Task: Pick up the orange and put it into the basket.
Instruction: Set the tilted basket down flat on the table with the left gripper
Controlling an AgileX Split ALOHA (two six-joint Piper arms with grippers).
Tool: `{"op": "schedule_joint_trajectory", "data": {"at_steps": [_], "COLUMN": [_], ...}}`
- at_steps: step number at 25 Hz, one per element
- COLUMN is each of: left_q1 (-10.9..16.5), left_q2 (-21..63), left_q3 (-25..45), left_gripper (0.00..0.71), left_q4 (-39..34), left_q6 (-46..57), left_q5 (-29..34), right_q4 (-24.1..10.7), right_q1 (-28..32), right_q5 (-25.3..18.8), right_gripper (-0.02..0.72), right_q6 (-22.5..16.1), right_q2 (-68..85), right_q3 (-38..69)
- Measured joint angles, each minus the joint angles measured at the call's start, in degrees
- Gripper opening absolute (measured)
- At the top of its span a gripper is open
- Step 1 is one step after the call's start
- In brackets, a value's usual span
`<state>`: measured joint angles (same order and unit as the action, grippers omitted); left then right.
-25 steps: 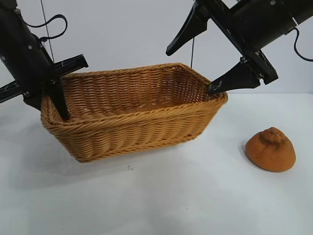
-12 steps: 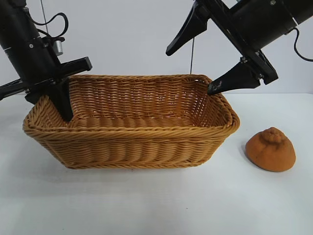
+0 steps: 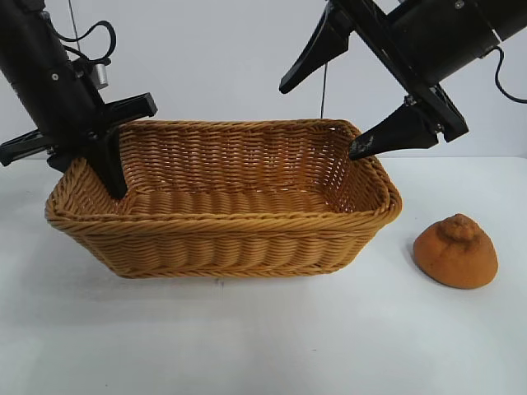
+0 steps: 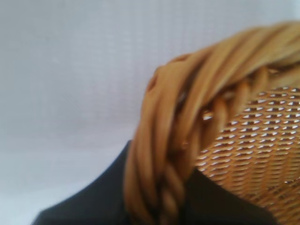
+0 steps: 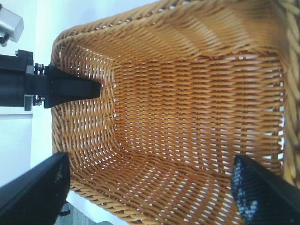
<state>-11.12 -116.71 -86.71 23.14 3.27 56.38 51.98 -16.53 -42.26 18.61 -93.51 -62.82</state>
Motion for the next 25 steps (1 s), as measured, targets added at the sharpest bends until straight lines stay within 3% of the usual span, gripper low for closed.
{"op": "schedule_joint_trajectory", "data": {"at_steps": [13,19,21,25], "left_q1": [-1.1,-1.1,-1.1,-1.1], "left_q2": [-9.36,-9.76,-9.83,-9.84], "left_q3": [-0.02,-0.12,-0.23,-0.31], "left_gripper": [0.092,0.096,0.155,0.496], "left_q4": [0.76,1.16,1.59,1.83], "left_q6": [-2.79,-3.27,-3.27,-3.27], "left_q5": [-2.36,-2.42,-2.42,-2.09], "right_q4": [0.0,0.0,0.0,0.0], "right_q1": [0.0,0.0,0.0,0.0], "right_q5": [0.04,0.11,0.11,0.11], "right_gripper": [0.641,0.641,0.641,0.641], "right_q6": [0.0,0.0,0.0,0.0], "right_q2": [0.0,0.0,0.0,0.0], "right_q3": [0.0,0.0,0.0,0.0]}}
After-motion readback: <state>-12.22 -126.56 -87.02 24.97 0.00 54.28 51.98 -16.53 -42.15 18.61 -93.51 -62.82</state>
